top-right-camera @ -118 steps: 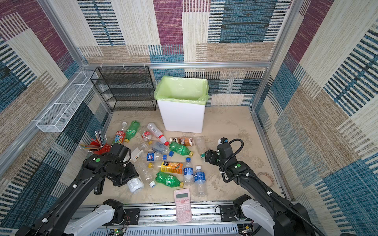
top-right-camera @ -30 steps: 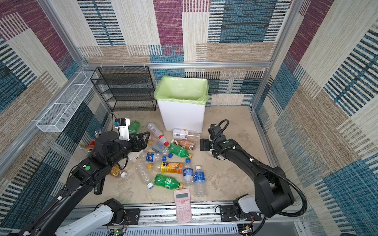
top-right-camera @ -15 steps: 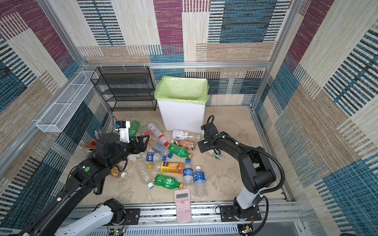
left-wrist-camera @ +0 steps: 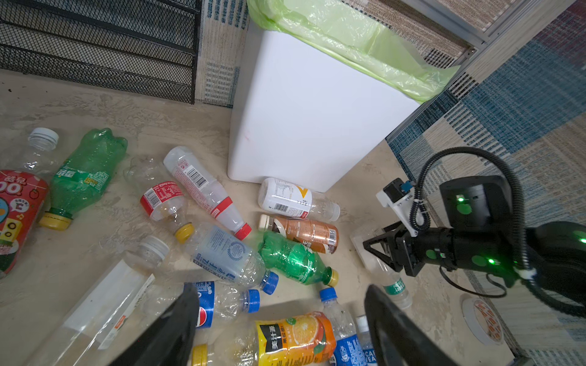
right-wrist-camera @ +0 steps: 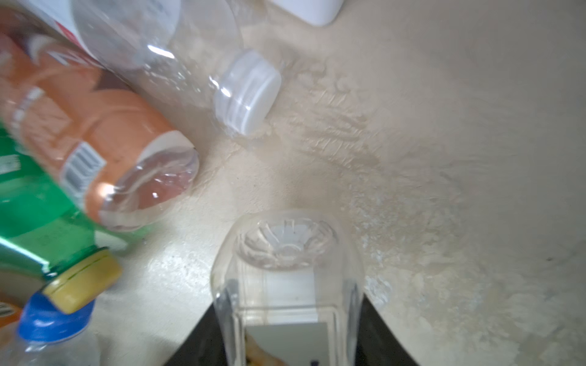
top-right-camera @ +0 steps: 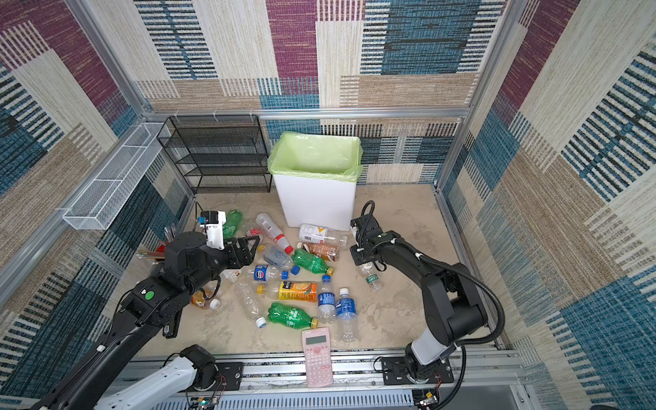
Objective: Throw the plastic bottles in the bin
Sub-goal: Pick up the plastic bottle from the center of the table, then throw the plastic bottle into the trash bin.
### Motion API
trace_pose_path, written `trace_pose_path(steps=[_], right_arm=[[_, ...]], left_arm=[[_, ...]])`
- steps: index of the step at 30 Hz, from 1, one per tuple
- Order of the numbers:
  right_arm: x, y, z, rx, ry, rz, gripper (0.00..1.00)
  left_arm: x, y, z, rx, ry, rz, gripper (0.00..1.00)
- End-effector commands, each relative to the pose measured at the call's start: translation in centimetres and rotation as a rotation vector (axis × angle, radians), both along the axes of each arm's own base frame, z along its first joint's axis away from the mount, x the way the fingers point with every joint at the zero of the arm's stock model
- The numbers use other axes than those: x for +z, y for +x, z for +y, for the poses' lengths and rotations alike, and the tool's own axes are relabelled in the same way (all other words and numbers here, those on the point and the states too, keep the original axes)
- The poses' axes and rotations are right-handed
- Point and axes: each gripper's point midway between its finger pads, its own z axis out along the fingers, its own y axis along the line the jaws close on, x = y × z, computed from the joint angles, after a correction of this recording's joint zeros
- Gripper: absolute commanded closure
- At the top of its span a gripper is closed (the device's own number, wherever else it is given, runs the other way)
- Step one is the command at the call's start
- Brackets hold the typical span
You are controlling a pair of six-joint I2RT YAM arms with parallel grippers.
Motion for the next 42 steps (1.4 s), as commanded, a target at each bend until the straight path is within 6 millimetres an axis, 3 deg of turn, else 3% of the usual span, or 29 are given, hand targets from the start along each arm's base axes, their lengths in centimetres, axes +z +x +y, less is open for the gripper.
trace_pose_path(steps=[1, 5, 8, 11, 13, 15, 19, 23, 24, 26, 28, 31, 36, 38, 39, 40, 42], right_arm=[[4.1, 0.5, -0.1, -0.058, 0.069, -0.112, 0.75], [11.7, 0.7, 0.1, -0.082, 0.188, -0.293, 0.73], [20.4, 0.6, 0.4, -0.076, 0.327, -0.533, 0.69], [30.5, -0.6, 0.0, -0.054, 0.496, -0.876, 0.71], [36.2, -1.4, -0.4, -0.048, 0.588, -1.096, 0.72], [40.7, -0.9, -0.4, -0.045, 0.644, -1.248, 0.74], [46.6, 2.9, 1.6, 0.002, 0.692, -1.413, 0.73], [48.9, 9.9, 4.4, 0.027, 0.670, -1.429, 0.62], [49.0, 12.1, 5.2, 0.036, 0.670, -1.397, 0.49], [50.0, 14.2, 6.1, 0.037, 0.665, -1.360, 0.29], [52.2, 14.2, 6.3, 0.050, 0.661, -1.379, 0.01], [55.6, 13.3, 5.0, 0.036, 0.633, -1.439, 0.02], [58.2, 10.2, 3.0, 0.011, 0.608, -1.448, 0.00], [57.0, 9.3, 2.6, -0.002, 0.606, -1.388, 0.04], [55.5, 8.8, 2.5, -0.006, 0.607, -1.338, 0.08], [53.4, 8.3, 2.3, -0.014, 0.610, -1.285, 0.11], [47.2, 7.3, 1.8, -0.055, 0.615, -1.146, 0.15]], left_arm=[[-0.1, 0.1, -0.2, -0.011, 0.006, 0.004, 0.17], [0.1, 0.3, -0.6, -0.022, 0.001, 0.003, 0.17], [0.4, 0.4, -0.7, -0.022, -0.003, -0.005, 0.17], [0.8, 0.6, -0.9, -0.029, -0.016, -0.018, 0.17], [1.2, 0.6, -1.0, -0.033, -0.028, -0.026, 0.17], [1.2, 0.6, -1.2, -0.037, -0.040, -0.025, 0.17], [1.5, 0.3, -1.1, -0.037, -0.055, -0.029, 0.17], [2.1, 0.0, -0.8, -0.028, -0.057, -0.040, 0.17], [2.1, 0.0, -0.6, -0.021, -0.053, -0.040, 0.17], [2.3, -0.2, -0.2, -0.013, -0.046, -0.047, 0.17], [2.3, -0.4, 0.3, 0.002, -0.034, -0.052, 0.17], [2.0, -0.5, 0.7, 0.022, -0.032, -0.055, 0.17], [1.6, -0.2, 0.6, 0.021, -0.024, -0.049, 0.17], [1.2, 0.0, 0.3, 0.017, -0.024, -0.038, 0.17], [0.8, 0.1, 0.2, 0.014, -0.023, -0.026, 0.17], [0.4, 0.1, 0.2, 0.017, -0.021, -0.011, 0.17], [-0.7, 0.1, 0.2, 0.029, -0.020, 0.036, 0.17]])
